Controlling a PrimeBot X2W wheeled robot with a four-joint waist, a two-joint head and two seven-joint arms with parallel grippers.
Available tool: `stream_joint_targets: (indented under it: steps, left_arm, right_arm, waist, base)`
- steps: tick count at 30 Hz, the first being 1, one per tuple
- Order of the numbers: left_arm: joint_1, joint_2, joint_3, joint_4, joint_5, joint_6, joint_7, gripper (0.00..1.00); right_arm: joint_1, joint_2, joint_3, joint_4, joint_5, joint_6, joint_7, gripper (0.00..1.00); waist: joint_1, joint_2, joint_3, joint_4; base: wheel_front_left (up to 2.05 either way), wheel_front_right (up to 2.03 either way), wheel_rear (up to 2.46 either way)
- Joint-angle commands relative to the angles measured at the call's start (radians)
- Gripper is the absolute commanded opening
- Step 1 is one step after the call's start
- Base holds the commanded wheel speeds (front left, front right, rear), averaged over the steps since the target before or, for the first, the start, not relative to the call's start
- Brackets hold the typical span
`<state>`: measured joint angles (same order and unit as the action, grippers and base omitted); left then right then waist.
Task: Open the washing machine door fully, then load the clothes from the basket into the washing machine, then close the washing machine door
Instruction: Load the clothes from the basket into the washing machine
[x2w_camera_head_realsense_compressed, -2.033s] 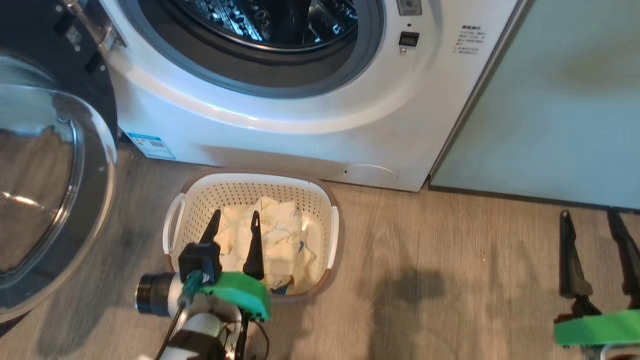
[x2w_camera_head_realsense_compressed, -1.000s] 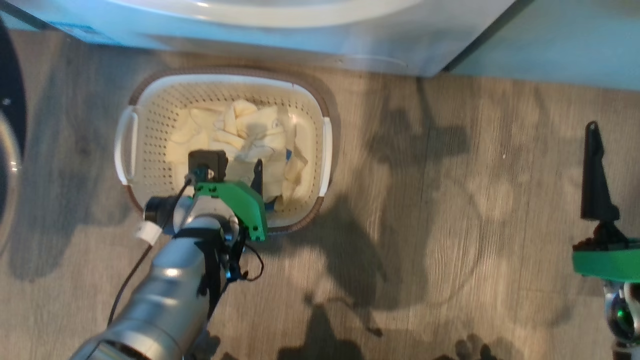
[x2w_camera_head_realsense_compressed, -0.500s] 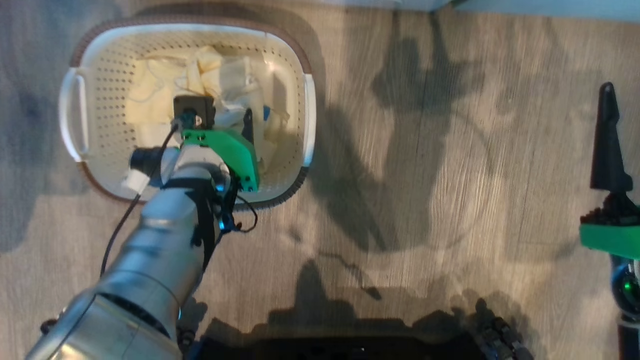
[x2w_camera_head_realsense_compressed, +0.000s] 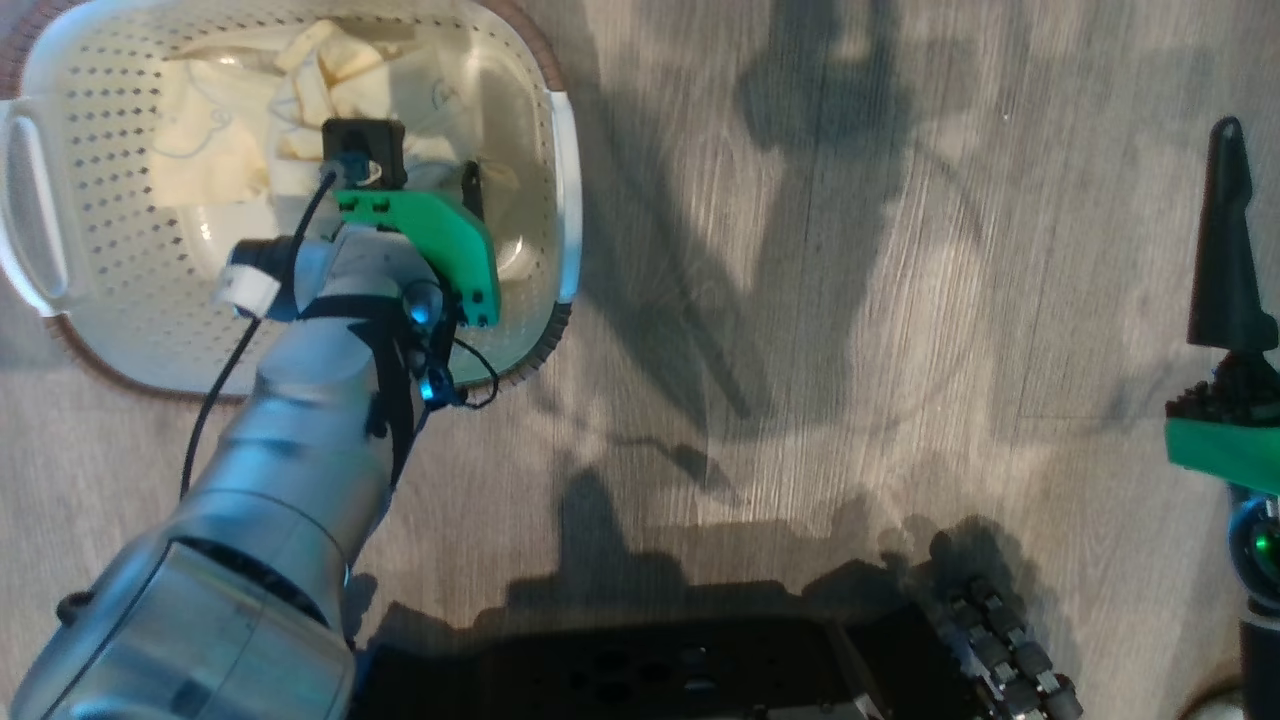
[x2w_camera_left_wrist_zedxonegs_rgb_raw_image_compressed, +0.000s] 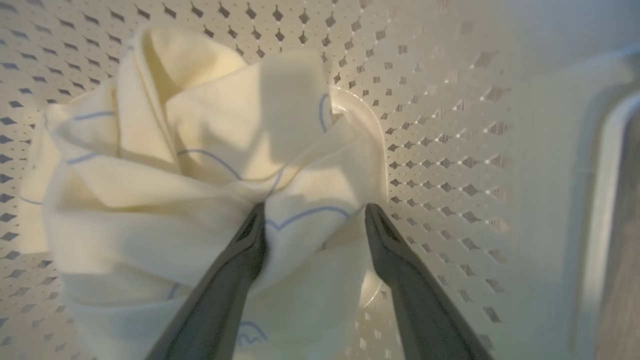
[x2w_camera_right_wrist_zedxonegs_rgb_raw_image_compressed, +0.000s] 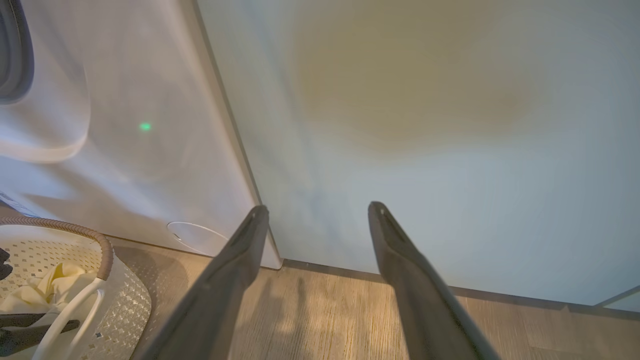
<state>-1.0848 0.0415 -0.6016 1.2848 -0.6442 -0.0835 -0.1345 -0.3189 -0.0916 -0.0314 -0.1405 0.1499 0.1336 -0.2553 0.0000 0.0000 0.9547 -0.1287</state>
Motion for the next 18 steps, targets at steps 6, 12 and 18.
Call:
stream_joint_targets:
  steps: [6, 12, 18]
  left_arm:
    - [0.002, 0.046, 0.004, 0.004, -0.007, 0.047, 0.053, 0.00]
    - [0.005, 0.051, 0.002, 0.005, -0.012, 0.068, 0.065, 0.00]
    - [0.013, 0.044, 0.000, 0.005, -0.017, 0.073, 0.030, 0.00]
  right_arm:
    - [0.010, -0.007, 0.024, -0.032, 0.010, -0.003, -0.006, 1.00]
    - [0.006, -0.006, 0.019, -0.030, 0.011, -0.003, -0.006, 1.00]
    - [0.001, -0.009, 0.004, -0.028, 0.009, -0.003, -0.006, 1.00]
  waist:
    - [0.0000, 0.0000, 0.034, -0.018]
    - [0.0000, 0.0000, 0.041, -0.014]
    - [0.0000, 0.0000, 0.024, 0.009]
  base:
    - [0.00, 0.00, 0.00]
    - [0.00, 0.00, 0.00]
    - [0.00, 0.00, 0.00]
